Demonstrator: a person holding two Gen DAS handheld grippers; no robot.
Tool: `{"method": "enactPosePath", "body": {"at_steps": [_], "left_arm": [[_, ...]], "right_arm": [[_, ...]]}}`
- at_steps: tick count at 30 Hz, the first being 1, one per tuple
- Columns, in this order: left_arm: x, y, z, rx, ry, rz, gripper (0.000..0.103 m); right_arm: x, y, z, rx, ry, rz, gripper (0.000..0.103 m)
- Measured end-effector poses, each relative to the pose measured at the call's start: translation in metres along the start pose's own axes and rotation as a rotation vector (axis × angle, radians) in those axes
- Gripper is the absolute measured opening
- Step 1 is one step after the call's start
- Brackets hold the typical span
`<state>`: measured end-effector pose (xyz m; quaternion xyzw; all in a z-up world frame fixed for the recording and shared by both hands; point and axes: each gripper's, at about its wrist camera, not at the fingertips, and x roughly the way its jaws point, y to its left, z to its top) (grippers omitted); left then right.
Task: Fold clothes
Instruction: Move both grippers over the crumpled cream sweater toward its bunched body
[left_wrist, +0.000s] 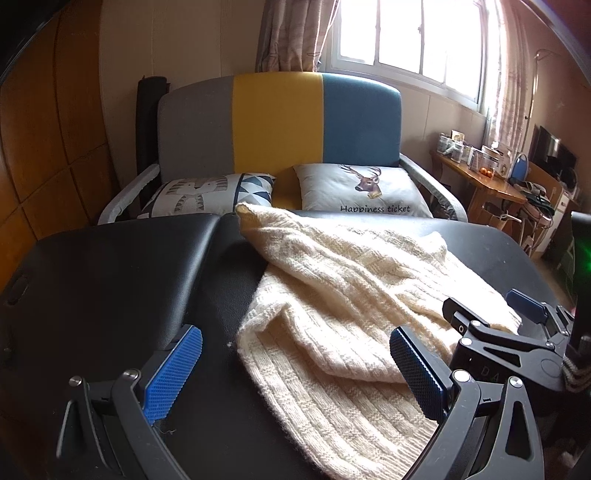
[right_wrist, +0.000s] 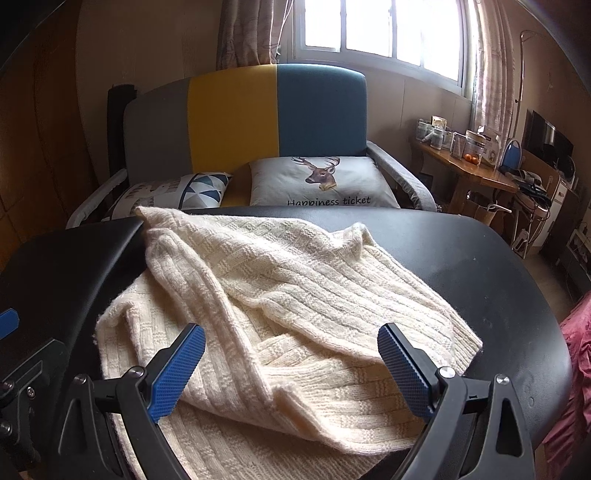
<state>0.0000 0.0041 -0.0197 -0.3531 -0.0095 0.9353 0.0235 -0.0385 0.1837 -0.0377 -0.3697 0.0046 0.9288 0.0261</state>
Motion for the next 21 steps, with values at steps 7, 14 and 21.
{"method": "enactPosePath", "body": {"at_steps": [7,14,21], "left_arm": [[0.011,0.01,-0.008,-0.045,0.064,-0.133,0.103],[0.02,0.026,-0.015,-0.103,0.115,-0.144,0.103],[0.021,0.028,-0.025,-0.064,0.136,-0.127,0.103]], "right_arm": [[0.001,-0.001,-0.001,-0.023,0.001,-0.038,0.097],[0.002,0.003,-0.004,-0.046,0.002,-0.003,0.097],[0.016,-0.021,-0.016,0.042,0.147,0.268,0.097]]}}
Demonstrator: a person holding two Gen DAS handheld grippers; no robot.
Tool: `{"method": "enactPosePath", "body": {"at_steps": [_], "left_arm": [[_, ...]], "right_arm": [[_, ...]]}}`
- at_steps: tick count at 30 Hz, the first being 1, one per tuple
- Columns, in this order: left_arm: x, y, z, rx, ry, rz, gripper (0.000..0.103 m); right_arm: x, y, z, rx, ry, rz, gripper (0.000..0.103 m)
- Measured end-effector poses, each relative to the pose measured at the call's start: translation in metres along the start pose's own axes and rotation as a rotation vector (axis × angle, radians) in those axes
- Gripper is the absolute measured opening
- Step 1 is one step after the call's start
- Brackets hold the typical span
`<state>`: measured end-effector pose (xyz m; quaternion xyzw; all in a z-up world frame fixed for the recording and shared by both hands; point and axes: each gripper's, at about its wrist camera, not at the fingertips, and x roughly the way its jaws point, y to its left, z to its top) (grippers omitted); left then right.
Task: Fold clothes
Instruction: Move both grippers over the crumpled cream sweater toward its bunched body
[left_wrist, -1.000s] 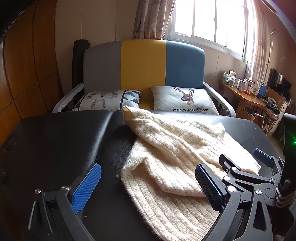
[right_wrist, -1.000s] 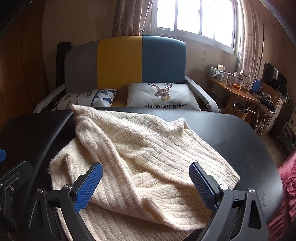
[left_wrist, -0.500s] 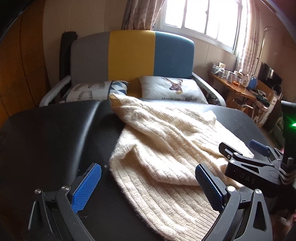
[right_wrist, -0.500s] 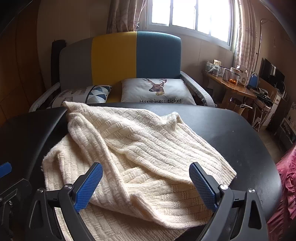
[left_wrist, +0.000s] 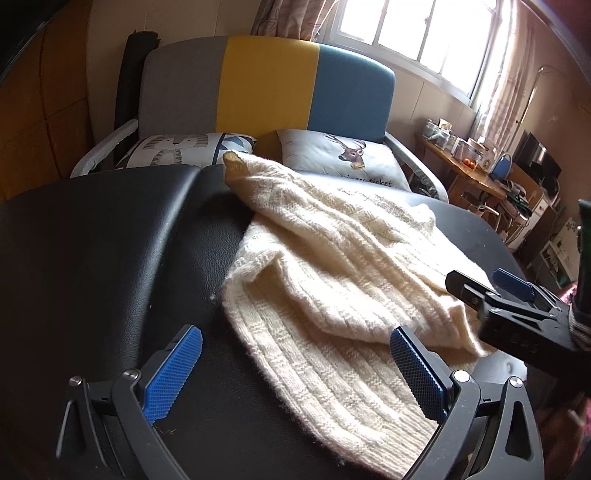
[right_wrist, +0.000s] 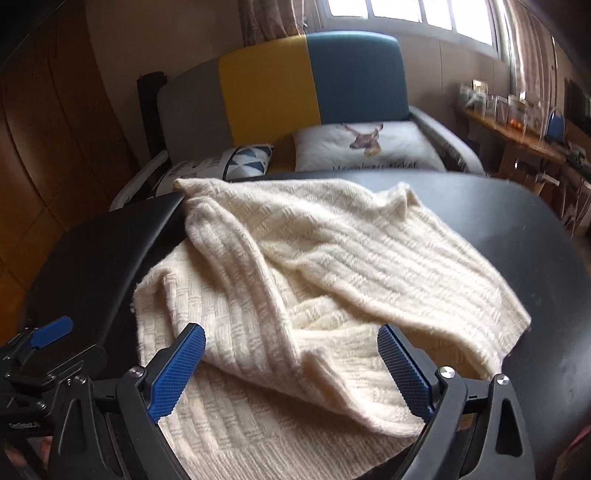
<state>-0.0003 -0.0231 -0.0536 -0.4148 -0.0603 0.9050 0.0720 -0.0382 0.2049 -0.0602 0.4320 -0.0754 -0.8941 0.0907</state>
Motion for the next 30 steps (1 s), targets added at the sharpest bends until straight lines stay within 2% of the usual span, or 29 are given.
{"method": "enactPosePath", "body": {"at_steps": [4,7,10,13,20,21,22,24,27,30], "left_arm": [[0.0,-0.004,-0.002,0.064,0.002,0.054,0.103],[0.001,-0.005,-0.003,0.086,0.006,0.064,0.103],[0.005,-0.005,-0.005,0.09,0.026,0.044,0.103],[0.01,-0.006,-0.008,0.092,0.056,0.015,0.103],[0.016,-0.011,-0.014,0.124,0.07,0.055,0.103],[0.017,-0.011,-0.014,0.122,0.072,0.059,0.103],[0.017,-0.008,-0.015,0.109,0.079,0.054,0.103],[0.019,-0.001,-0.018,0.08,0.093,0.043,0.103],[0.022,0.016,-0.021,0.0,0.133,-0.004,0.103],[0.023,0.031,-0.022,-0.084,0.17,-0.113,0.103]], "right_arm": [[0.005,-0.04,-0.01,0.142,0.092,0.104,0.096],[0.0,-0.068,-0.019,0.247,0.108,0.171,0.096],[-0.01,-0.084,-0.024,0.293,0.103,0.213,0.096],[-0.013,-0.085,-0.027,0.252,0.107,0.18,0.096],[-0.006,-0.064,-0.028,0.053,0.109,0.118,0.095],[-0.002,-0.059,-0.029,0.012,0.117,0.098,0.095],[0.002,-0.056,-0.03,-0.023,0.129,0.068,0.089],[0.012,-0.058,-0.034,-0.035,0.16,0.056,0.078],[0.022,-0.071,-0.044,0.054,0.203,0.121,0.078],[0.016,-0.079,-0.051,0.097,0.169,0.177,0.078]]}}
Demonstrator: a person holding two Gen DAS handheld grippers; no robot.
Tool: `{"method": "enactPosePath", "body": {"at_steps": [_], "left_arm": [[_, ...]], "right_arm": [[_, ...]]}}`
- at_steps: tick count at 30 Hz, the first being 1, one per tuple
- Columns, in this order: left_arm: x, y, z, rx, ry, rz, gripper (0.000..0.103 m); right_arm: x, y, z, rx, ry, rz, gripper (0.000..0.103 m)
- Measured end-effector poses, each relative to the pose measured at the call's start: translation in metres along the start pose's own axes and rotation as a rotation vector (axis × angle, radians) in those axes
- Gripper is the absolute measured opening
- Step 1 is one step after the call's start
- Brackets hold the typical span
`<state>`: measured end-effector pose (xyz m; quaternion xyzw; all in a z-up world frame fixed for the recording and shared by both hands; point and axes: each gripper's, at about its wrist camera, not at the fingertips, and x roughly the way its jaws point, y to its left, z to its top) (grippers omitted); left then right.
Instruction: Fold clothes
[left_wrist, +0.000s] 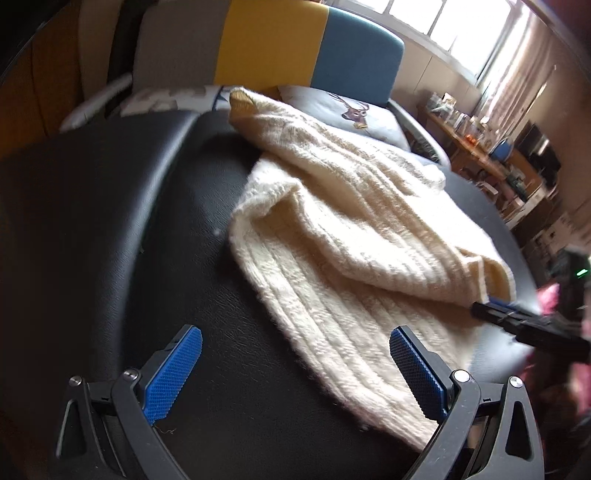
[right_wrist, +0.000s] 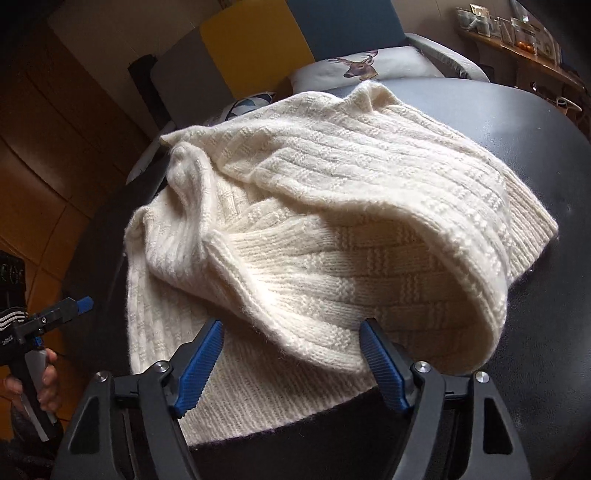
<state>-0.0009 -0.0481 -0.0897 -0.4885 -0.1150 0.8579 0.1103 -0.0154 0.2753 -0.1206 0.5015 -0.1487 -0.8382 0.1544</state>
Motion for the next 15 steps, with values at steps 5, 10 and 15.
{"method": "enactPosePath", "body": {"at_steps": [5,10,15], "left_arm": [[-0.002,-0.007,0.01,-0.084,0.055,-0.299,0.103],[0.014,-0.045,0.026,-0.092,0.124,-0.401,0.103],[0.031,-0.077,0.03,0.033,0.163,-0.247,0.103]], "right_arm": [[-0.003,0.012,-0.012,-0.081,0.0,0.034,0.078],[-0.008,0.026,-0.019,-0.176,-0.021,-0.033,0.078],[0.003,0.028,-0.014,-0.239,0.015,-0.166,0.078]]}}
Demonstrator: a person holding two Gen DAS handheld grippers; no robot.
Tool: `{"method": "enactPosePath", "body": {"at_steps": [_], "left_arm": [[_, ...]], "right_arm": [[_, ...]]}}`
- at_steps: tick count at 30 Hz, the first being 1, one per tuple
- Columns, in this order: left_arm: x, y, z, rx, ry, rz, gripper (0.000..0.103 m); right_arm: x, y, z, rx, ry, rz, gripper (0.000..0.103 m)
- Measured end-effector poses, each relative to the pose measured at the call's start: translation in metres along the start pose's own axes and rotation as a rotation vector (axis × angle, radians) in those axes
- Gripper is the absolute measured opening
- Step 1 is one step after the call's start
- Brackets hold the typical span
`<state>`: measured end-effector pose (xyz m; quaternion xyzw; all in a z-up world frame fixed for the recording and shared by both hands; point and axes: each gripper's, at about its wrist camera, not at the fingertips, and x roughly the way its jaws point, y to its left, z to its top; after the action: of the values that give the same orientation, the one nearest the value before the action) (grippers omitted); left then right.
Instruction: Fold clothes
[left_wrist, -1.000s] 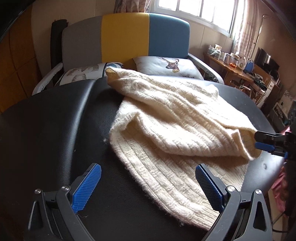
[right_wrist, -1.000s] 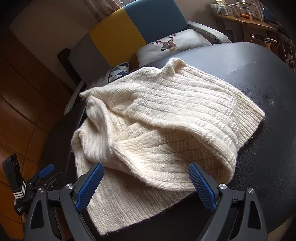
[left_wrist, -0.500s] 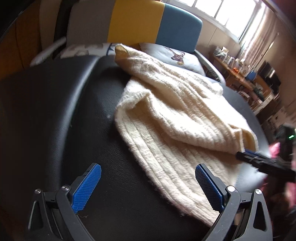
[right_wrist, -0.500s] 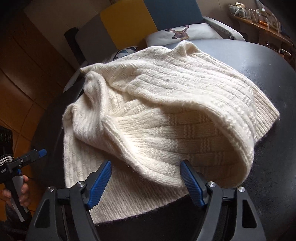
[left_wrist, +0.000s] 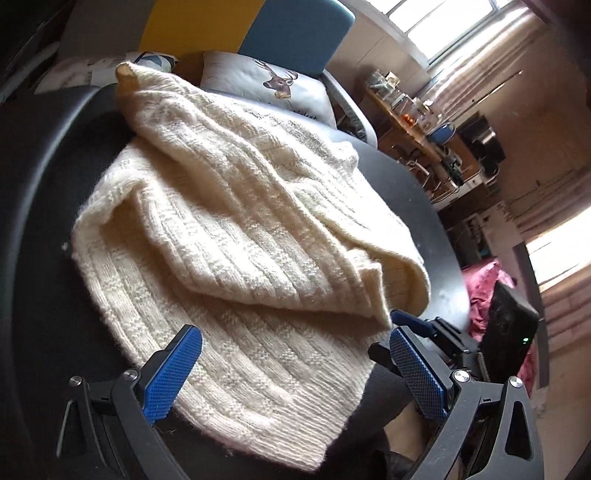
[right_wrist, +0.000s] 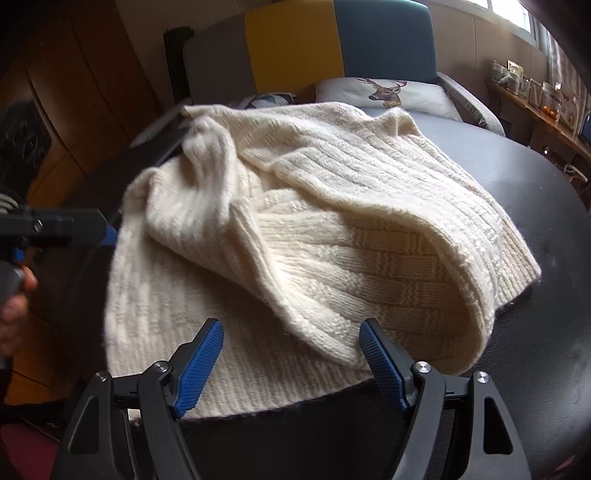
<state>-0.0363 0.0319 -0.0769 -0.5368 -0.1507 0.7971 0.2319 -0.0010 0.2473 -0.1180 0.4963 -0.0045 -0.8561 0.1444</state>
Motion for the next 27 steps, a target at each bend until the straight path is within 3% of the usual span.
{"method": "enactPosePath", "body": {"at_steps": [3,8,13,14,17,22,27], "left_arm": [[0.01,-0.004,0.01,-0.001,0.04,0.024,0.103],[0.03,-0.002,0.032,-0.151,0.138,-0.109,0.102],[0.047,-0.018,0.044,-0.161,0.195,-0.083,0.102],[0.051,-0.02,0.045,-0.166,0.206,-0.078,0.096],[0.066,-0.023,0.046,-0.184,0.266,-0.072,0.052],[0.08,-0.011,0.041,-0.261,0.301,-0.071,0.05],[0.077,0.002,0.038,-0.326,0.278,-0.106,0.048]], "right_arm": [[0.008,-0.002,-0.004,0.004,0.028,-0.016,0.079],[0.008,-0.004,-0.007,0.02,0.001,-0.008,0.08],[0.008,-0.004,-0.008,0.027,-0.017,-0.001,0.082],[0.008,-0.004,-0.008,0.025,-0.02,0.0,0.083],[0.008,-0.004,-0.009,0.016,-0.027,-0.005,0.084],[0.006,-0.007,-0.01,0.014,-0.039,0.003,0.085],[0.004,-0.006,-0.009,0.021,-0.034,0.001,0.085]]}}
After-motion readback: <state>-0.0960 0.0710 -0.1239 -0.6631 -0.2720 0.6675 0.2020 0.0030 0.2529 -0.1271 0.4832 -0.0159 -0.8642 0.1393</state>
